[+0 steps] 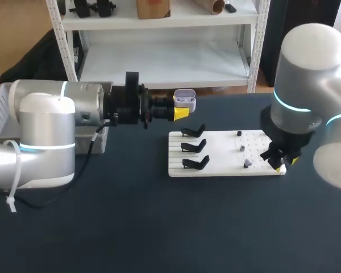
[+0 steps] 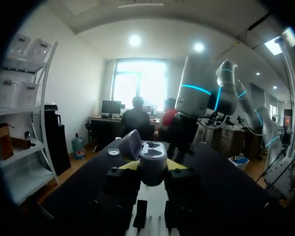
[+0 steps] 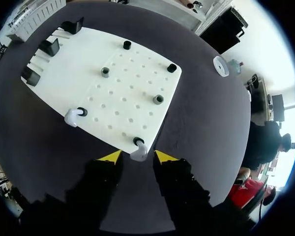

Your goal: Pick up each earbud case from the left stands, insert the matching earbuds, close the lid, and place the case in the box.

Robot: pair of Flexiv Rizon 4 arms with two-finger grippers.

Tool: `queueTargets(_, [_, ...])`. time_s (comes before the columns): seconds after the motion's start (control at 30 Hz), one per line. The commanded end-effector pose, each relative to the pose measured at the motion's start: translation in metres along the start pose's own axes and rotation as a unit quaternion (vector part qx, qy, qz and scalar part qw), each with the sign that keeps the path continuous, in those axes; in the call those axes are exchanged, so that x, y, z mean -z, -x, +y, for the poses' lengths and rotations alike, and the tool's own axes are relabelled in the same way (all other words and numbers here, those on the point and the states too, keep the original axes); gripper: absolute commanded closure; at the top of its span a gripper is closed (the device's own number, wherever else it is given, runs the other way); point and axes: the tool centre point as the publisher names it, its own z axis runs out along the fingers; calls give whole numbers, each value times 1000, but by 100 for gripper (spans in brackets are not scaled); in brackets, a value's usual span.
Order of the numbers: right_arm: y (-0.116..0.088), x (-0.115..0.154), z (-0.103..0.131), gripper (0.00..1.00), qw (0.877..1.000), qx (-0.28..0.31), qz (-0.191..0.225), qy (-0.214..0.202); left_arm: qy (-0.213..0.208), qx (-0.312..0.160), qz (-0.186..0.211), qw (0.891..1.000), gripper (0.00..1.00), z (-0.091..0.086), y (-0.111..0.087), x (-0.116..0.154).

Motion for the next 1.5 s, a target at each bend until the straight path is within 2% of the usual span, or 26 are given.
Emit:
queueTargets(0.03, [1,-3,0,63,1000,-5,4,0,1,-1,-2,1000,100,0,-1,0])
queueTargets(0.2, [-1,-3,-1,65,1000,-7,6,-2,1,-1,-2,1000,100,0,-1,0])
queueTargets(0.33, [0,-4,-1,71,1000,-8,5,-2,1,-1,-2,1000,100,0,-1,0])
queueTargets(0.43, [1,-4,-1,84,1000,-8,7,-4,1,-1,-2,1000,100,0,-1,0])
queueTargets(0.47, [2,-3,-1,100,1000,-8,7,-5,1,-1,-2,1000,100,0,-1,0])
queueTargets(0.67, [2,13,1,100,1000,-6,6,-11,1,-1,-2,1000,100,0,-1,0])
queueTargets(0.93, [3,76,12,100,1000,-15,20,-20,1,-1,-2,1000,100,0,-1,0])
queueTargets(1.2, [24,136,46,100,999,-14,32,-6,1,-1,-2,1000,100,0,-1,0])
queueTargets(1.43, [47,164,77,100,999,4,43,-14,1,-1,-2,1000,100,0,-1,0])
queueTargets(1.5, [54,172,83,100,999,19,36,3,1,-1,-2,1000,100,0,-1,0])
